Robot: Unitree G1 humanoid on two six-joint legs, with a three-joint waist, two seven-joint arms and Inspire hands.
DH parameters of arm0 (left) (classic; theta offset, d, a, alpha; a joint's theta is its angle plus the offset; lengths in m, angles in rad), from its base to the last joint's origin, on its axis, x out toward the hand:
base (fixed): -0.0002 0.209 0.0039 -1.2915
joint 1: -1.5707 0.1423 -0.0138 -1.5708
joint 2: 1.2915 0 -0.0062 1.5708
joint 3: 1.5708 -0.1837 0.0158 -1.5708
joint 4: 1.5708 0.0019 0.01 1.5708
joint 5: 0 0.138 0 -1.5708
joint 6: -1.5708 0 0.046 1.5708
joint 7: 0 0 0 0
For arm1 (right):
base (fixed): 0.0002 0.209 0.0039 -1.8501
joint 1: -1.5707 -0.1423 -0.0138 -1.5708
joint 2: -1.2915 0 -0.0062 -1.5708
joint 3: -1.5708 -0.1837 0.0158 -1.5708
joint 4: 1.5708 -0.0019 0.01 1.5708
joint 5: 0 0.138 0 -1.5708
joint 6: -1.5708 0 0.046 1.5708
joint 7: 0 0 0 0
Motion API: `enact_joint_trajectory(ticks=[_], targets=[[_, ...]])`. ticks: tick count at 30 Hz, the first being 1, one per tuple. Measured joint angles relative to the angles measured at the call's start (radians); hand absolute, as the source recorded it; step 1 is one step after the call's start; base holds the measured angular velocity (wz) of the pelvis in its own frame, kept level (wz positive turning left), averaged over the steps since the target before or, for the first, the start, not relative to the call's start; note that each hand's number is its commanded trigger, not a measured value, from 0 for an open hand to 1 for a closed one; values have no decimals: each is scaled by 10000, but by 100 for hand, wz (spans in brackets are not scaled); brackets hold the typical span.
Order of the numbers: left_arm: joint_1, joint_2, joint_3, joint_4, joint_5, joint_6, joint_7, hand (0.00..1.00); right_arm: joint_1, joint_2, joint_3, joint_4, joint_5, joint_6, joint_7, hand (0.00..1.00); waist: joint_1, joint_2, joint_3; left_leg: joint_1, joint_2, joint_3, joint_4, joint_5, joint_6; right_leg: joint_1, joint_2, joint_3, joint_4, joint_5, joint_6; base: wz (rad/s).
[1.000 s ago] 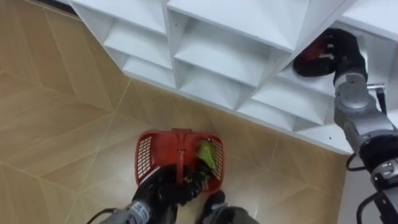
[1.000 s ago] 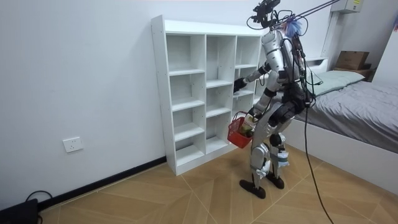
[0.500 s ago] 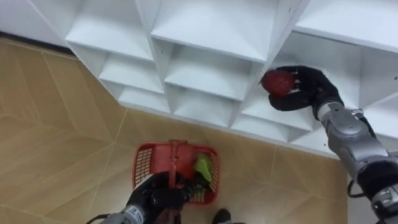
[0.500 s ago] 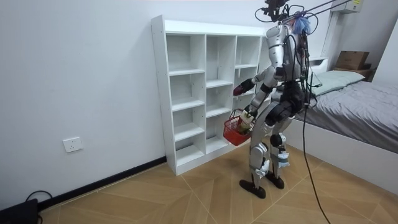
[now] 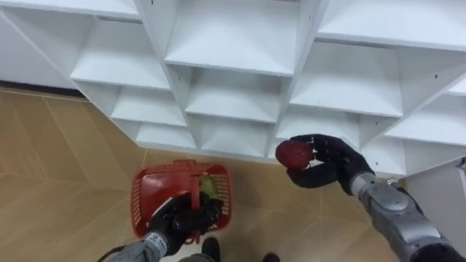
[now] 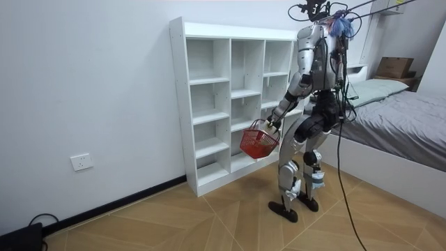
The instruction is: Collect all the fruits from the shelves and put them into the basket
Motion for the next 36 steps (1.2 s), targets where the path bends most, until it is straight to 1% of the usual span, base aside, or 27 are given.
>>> enact_joint_trajectory(ticks=[2,4,7,9,13,14,16,20,25,28,36], targets=[[-81,-64,-40,1,0,-1,0,100,3,148,1,-7,-153,14,206,100,-70,9,1,95,-4,99,17,-32,45,29,-3,114,15,12,31,-13],[-224,-144,-126,-1,6,-2,1,100,7,261,7,-253,-328,14,361,100,-222,72,25,92,-12,121,96,-75,85,29,-20,152,59,0,68,-5],[-299,-223,-136,-15,8,-3,1,100,6,354,7,-363,-369,-2,439,100,-213,72,25,79,-12,225,161,-132,99,-81,-20,316,192,-42,104,-8],[-300,-231,-136,-50,7,-7,1,100,8,418,10,-363,-427,-2,483,100,-215,72,27,58,-12,249,149,-134,101,-121,-22,342,205,-42,104,-5],[-336,-346,-219,-54,42,-14,-1,100,27,636,15,-354,-613,-2,447,100,-236,83,33,58,-2,256,141,-138,97,-119,-8,347,168,-40,102,0],[-377,-353,-365,-53,41,-17,-11,100,25,665,118,-349,-610,-24,406,100,-233,118,55,58,10,249,152,-146,94,-89,4,327,137,-35,101,0],[-421,-372,-621,-53,39,-33,-38,100,27,661,417,-309,-610,-31,362,100,-228,180,88,58,11,235,143,-148,91,-67,12,306,98,-30,103,0],[-439,-408,-720,3,119,-35,-224,100,27,680,589,-242,-763,-31,369,100,-184,319,146,38,23,238,90,-148,91,-70,34,289,-10,19,105,0],[-473,-463,-721,234,315,-36,-272,100,23,740,589,168,-909,-36,338,100,-152,335,147,-23,6,256,34,-147,90,-175,32,316,-27,12,111,0],[-479,-520,-722,251,315,-34,-322,100,14,739,581,176,-981,-36,339,100,-154,340,143,-122,5,254,46,-147,91,-275,32,314,-21,13,111,0],[-603,-540,-730,251,339,-35,-524,100,7,775,586,178,-1266,-36,315,100,-179,361,138,-122,-1,232,51,-146,90,-263,25,293,-9,6,113,0]])
